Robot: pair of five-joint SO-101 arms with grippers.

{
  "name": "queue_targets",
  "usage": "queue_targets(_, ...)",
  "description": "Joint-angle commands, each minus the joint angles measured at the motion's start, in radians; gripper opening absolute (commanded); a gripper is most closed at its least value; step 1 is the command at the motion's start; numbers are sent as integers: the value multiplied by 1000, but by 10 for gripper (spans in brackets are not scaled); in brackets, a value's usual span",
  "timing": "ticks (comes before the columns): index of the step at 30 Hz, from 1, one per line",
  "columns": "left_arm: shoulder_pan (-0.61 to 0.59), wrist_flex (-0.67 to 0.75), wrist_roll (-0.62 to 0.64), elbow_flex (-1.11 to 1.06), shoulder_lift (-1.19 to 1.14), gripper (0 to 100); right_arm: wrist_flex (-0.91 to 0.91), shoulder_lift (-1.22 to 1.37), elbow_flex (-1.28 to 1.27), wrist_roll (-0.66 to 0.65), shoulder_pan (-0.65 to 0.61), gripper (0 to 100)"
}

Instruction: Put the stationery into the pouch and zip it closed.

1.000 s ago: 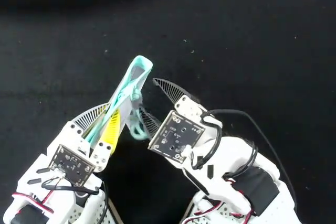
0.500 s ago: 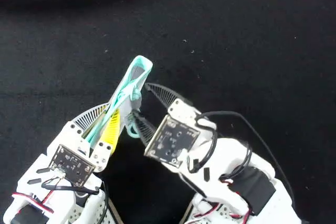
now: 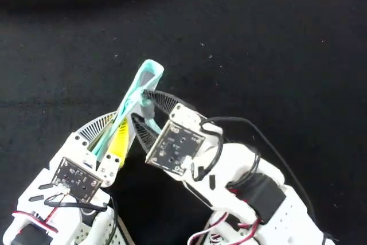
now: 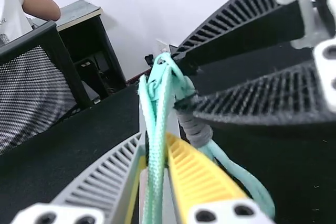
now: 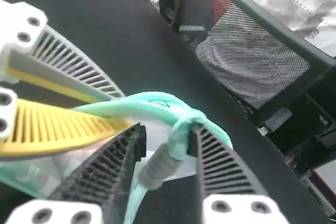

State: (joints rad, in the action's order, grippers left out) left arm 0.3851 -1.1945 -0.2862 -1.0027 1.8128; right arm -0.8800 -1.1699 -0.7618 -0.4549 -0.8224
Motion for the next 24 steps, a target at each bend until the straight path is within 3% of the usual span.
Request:
queue_targets(1, -7, -25, 11, -25, 3, 30, 23, 19, 27, 6, 41, 63)
queue_targets(10, -7, -25, 11, -25, 3, 30, 23, 18, 84, 0, 110, 10)
queue_targets(19, -7, -26, 11, -25, 3, 30, 23, 19, 82, -80, 227, 12)
queue_targets(24, -7, -25, 11, -25, 3, 30, 23, 24, 76, -87, 232, 12)
